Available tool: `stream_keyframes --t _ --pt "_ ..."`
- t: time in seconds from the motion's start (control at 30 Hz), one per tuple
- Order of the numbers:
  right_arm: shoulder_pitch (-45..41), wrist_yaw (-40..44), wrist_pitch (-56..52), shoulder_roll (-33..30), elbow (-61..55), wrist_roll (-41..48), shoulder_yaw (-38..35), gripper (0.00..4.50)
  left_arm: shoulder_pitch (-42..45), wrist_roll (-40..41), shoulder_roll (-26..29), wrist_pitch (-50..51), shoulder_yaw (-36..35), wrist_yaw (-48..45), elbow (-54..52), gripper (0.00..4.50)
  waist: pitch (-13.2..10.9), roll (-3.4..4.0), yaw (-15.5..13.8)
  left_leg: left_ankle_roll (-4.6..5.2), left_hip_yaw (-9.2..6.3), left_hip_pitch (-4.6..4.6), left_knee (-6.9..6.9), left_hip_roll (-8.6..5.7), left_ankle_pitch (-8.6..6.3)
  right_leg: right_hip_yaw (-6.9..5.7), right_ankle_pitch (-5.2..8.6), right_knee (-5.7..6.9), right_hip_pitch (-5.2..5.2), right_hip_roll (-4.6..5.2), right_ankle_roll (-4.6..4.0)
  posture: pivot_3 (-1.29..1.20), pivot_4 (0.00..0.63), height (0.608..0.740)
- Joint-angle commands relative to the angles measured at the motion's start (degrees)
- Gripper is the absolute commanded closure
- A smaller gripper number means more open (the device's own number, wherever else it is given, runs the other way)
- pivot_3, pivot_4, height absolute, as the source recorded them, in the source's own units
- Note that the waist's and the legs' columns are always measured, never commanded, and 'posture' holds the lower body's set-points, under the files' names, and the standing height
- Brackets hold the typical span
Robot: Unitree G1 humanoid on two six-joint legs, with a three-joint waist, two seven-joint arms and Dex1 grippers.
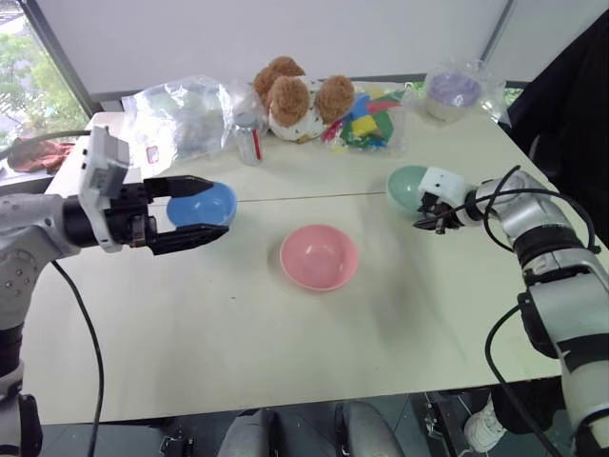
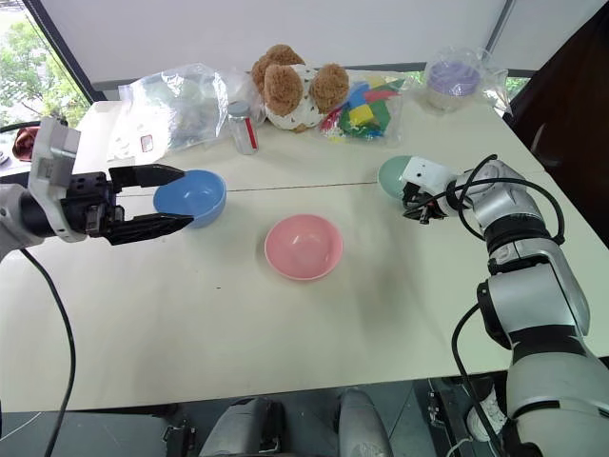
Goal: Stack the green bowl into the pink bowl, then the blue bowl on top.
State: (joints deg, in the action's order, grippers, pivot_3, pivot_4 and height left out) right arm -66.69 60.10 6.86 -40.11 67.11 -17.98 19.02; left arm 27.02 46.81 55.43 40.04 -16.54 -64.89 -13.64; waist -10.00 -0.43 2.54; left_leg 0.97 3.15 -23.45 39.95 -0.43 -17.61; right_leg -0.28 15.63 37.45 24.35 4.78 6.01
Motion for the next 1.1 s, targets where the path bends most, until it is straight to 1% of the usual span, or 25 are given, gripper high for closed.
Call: stream_keyframes --t 0.03,0.13,0.17,0.3,0.4,0.47,0.57,0.63,0.7,0.8,0.93,1.0,1.03,1.1 --pt "-3.11 -0.04 2.33 0.01 0.2 -0.98 -0.3 4.44 0.21 0.59 1.19 -0.3 -1.7 -0.3 -1.31 0.0 0.0 0.01 0.01 -0.01 0.0 0.0 0.0 0.0 0.01 0.0 0.0 0.0 0.0 0.0 0.0 0.0 0.15 0.74" --pt "-4.38 -1.0 4.01 0.22 -0.23 -1.57 -0.52 4.44 0.44 0.5 1.05 -0.52 -1.51 -0.19 -1.11 0.0 -0.01 0.01 -0.03 -0.02 -0.02 0.0 0.0 0.0 0.01 0.0 0.0 0.01 0.0 0.0 0.0 0.0 0.15 0.74" --pt "-4.86 -0.04 4.71 0.15 -1.18 -1.37 -0.68 4.44 0.55 0.36 0.93 -0.68 -1.34 -0.18 -0.96 0.0 -0.01 0.01 -0.01 -0.02 -0.02 0.0 0.0 0.0 0.01 0.0 0.0 0.01 0.0 0.0 0.0 0.0 0.15 0.74" --pt "-4.57 8.9 8.51 -1.42 -11.0 0.87 -0.93 4.44 1.17 0.07 0.6 -1.04 -0.79 -0.13 -0.48 0.0 -0.03 0.05 0.0 -0.03 -0.02 0.0 -0.02 0.0 0.01 0.0 0.0 0.0 0.01 0.0 0.0 0.0 0.15 0.74" --pt "0.57 22.07 4.99 -2.79 -30.5 9.07 -2.04 4.44 1.77 -0.22 0.34 -1.4 -0.21 -0.25 0.05 0.0 -0.04 0.06 -0.09 -0.03 -0.04 0.0 -0.04 0.0 0.01 -0.01 0.0 0.01 0.02 -0.01 0.01 0.0 0.15 0.74" --pt "4.58 28.15 -0.75 -3.75 -44.71 14.64 -2.09 4.44 2.12 -0.33 0.18 -1.53 0.13 -0.3 0.27 0.0 -0.03 0.06 -0.22 -0.03 -0.11 0.0 -0.05 0.01 0.0 -0.03 0.0 0.03 0.02 -0.02 0.01 0.0 0.15 0.74" --pt "8.63 31.7 -7.11 -4.17 -58.24 18.73 -1.39 4.44 2.52 -0.35 0.0 -1.55 0.53 -0.2 0.34 0.0 -0.03 0.05 -0.58 -0.02 -0.15 -0.02 -0.04 0.01 0.0 -0.04 -0.01 0.1 0.01 0.01 0.01 0.0 0.15 0.74" --pt "10.48 32.36 -9.85 -4.76 -64.8 21.01 1.17 4.44 2.65 -0.33 -0.12 -1.56 0.69 -0.15 0.37 0.0 -0.03 0.05 -0.81 -0.01 -0.15 -0.03 0.04 0.0 -0.01 -0.04 -0.01 0.08 -0.02 0.04 0.01 0.0 0.15 0.74" --pt "11.1 32.4 -9.9 -5.89 -67.23 21.64 3.89 4.44 2.48 -0.25 -0.17 -1.52 0.6 0.01 0.17 0.0 -0.02 0.04 -1.0 -0.01 -0.15 -0.03 0.08 -0.02 -0.01 -0.04 -0.01 0.08 -0.02 0.07 0.01 0.0 0.15 0.74" --pt "11.08 32.4 -9.45 -7.08 -67.98 22.25 6.25 4.44 1.85 0.1 -0.05 -1.27 0.08 0.29 -0.42 0.0 -0.03 0.04 -1.54 -0.01 -0.14 -0.02 0.1 -0.02 0.0 -0.04 -0.01 0.11 -0.02 0.08 0.01 0.0 0.15 0.74" --pt "10.39 32.4 -7.47 -6.12 -66.61 21.02 8.39 4.44 0.26 0.34 0.19 -1.12 -1.24 1.15 -1.32 0.0 -0.02 0.04 -1.63 -0.01 -0.14 -0.02 0.08 -0.03 0.0 -0.04 0.0 0.09 0.0 0.08 0.01 0.0 0.15 0.74" --pt "10.19 32.4 -6.74 -5.22 -65.72 20.15 8.69 3.8 -0.6 0.71 0.21 -0.98 -1.86 1.73 -2.05 0.0 -0.02 0.04 -1.6 -0.01 -0.14 -0.02 0.07 -0.02 0.0 -0.04 0.0 0.09 0.01 0.08 0.0 0.0 0.15 0.74" --pt "10.12 32.4 -6.52 -4.95 -65.45 19.96 8.82 3.56 -1.03 0.92 0.23 -0.86 -2.17 2.03 -2.43 0.0 -0.02 0.04 -1.6 -0.01 -0.14 -0.02 0.07 -0.03 0.0 -0.04 0.0 0.09 0.01 0.08 0.0 0.0 0.15 0.74" --pt "9.9 32.4 -6.14 -4.38 -65.14 19.76 8.77 2.52 -2.03 1.04 0.32 -0.73 -2.81 2.46 -3.11 0.0 -0.02 0.04 -1.59 -0.01 -0.14 -0.02 0.07 -0.02 0.0 -0.04 0.0 0.09 0.01 0.07 0.0 0.0 0.15 0.74"
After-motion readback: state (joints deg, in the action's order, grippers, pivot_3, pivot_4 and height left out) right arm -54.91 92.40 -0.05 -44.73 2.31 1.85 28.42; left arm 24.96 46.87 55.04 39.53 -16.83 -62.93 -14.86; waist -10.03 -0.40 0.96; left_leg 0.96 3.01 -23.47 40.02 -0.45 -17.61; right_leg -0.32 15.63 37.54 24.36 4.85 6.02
